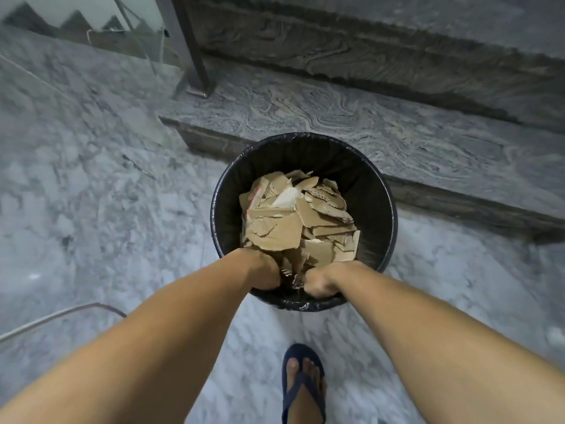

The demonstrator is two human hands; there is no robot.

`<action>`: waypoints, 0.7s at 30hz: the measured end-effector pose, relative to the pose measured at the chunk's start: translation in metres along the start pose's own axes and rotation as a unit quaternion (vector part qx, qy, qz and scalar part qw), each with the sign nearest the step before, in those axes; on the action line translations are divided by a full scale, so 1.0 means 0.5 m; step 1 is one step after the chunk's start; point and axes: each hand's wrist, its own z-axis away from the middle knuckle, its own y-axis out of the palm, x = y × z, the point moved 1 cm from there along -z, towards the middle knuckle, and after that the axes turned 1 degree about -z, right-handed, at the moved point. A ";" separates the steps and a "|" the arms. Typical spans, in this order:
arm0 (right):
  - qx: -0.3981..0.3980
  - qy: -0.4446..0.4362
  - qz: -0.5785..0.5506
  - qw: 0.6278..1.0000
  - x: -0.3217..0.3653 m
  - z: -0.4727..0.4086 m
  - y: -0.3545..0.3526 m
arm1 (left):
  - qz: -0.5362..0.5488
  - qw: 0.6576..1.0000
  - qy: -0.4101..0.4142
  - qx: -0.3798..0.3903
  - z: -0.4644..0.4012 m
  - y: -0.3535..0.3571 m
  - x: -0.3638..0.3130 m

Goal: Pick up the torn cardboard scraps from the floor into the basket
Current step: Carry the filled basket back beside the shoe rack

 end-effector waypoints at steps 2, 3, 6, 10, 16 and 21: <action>0.009 -0.008 -0.014 1.000 -0.008 -0.008 0.002 | 0.007 1.000 0.006 0.020 -0.013 0.004 -0.004; 0.004 -0.012 -0.028 1.000 -0.012 -0.007 0.000 | 0.011 1.000 0.006 0.022 -0.012 0.002 -0.004; -0.095 -0.011 -0.091 0.991 -0.037 0.017 -0.036 | 0.030 0.999 0.003 0.012 -0.006 -0.023 0.012; -0.340 0.027 -0.145 0.929 -0.094 0.093 -0.107 | 0.047 0.998 -0.006 -0.027 0.019 -0.097 0.050; -0.488 0.097 -0.102 0.861 -0.176 0.146 -0.143 | -0.038 0.975 -0.068 -0.209 0.050 -0.209 0.109; -0.416 0.156 -0.277 0.852 -0.185 0.150 -0.113 | 0.085 0.958 -0.193 -0.194 0.032 -0.215 0.143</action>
